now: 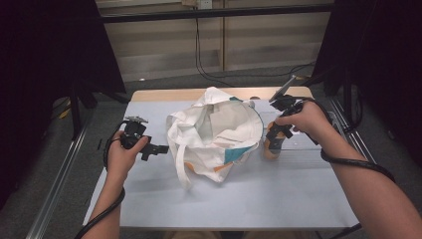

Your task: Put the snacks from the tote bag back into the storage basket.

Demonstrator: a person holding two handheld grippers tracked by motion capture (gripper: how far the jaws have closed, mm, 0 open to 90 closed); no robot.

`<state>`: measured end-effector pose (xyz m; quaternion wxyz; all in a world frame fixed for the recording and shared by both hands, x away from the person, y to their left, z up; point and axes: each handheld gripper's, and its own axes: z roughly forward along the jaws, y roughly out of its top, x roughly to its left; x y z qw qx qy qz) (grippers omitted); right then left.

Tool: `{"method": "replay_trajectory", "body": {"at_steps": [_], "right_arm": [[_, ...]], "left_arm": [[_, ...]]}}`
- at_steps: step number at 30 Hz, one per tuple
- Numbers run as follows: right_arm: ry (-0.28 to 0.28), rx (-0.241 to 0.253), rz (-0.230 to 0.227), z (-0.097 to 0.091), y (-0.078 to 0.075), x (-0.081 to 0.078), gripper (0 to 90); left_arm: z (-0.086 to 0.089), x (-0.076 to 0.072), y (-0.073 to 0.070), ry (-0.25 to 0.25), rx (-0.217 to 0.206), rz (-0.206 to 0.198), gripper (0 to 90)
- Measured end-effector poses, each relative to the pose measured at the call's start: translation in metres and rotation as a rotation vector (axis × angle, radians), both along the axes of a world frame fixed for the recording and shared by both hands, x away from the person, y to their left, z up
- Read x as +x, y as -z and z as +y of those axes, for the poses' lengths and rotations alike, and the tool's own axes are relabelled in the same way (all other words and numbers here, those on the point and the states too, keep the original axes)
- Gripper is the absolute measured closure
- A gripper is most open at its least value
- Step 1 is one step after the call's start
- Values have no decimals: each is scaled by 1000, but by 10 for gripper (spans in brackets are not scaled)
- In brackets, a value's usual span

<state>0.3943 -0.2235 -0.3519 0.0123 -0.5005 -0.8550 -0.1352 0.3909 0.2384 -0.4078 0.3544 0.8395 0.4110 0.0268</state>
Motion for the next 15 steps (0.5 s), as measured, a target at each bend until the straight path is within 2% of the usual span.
{"method": "replay_trajectory", "body": {"at_steps": [4, 15], "right_arm": [[4, -4, 4, 1, 1, 0, 299], [6, 5, 3, 0, 7, 1, 298]], "left_arm": [[1, 1, 0, 12, 6, 4, 53], [-2, 1, 2, 6, -3, 7, 52]]}}
